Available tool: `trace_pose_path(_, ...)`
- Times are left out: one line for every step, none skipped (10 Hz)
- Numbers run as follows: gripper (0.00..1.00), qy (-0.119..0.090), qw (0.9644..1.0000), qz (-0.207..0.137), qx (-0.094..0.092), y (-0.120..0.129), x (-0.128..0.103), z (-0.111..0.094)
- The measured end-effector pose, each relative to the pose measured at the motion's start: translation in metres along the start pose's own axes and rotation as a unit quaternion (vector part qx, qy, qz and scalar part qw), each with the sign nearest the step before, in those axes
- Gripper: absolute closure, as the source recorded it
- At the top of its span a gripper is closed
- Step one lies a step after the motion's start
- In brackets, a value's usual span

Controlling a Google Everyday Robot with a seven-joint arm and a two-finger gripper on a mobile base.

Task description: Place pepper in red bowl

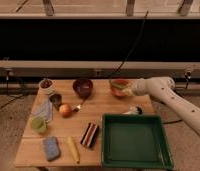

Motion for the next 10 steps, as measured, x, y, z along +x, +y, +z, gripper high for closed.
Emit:
trace_pose_path(0.57, 0.003, 1.0000, 0.004, 0.007, -0.005, 0.002, 0.003)
trace_pose_path(0.45, 0.007, 0.9998, 0.009, 0.015, -0.010, 0.006, 0.003)
trace_pose_path(0.36, 0.010, 0.9997, 0.012, 0.021, -0.014, 0.010, 0.003)
trace_pose_path(0.26, 0.009, 0.9996, 0.014, 0.024, -0.016, 0.011, 0.005)
trace_pose_path(0.20, 0.004, 0.9996, 0.011, 0.024, -0.015, 0.010, 0.007)
trace_pose_path(0.20, 0.004, 0.9996, 0.010, 0.026, -0.016, 0.011, 0.006)
trace_pose_path(0.20, 0.004, 0.9996, 0.010, 0.025, -0.016, 0.010, 0.006)
trace_pose_path(0.20, 0.004, 0.9996, 0.010, 0.025, -0.016, 0.010, 0.006)
trace_pose_path(0.20, 0.004, 0.9996, 0.010, 0.025, -0.015, 0.011, 0.007)
trace_pose_path(0.20, 0.004, 0.9996, 0.010, 0.025, -0.016, 0.011, 0.007)
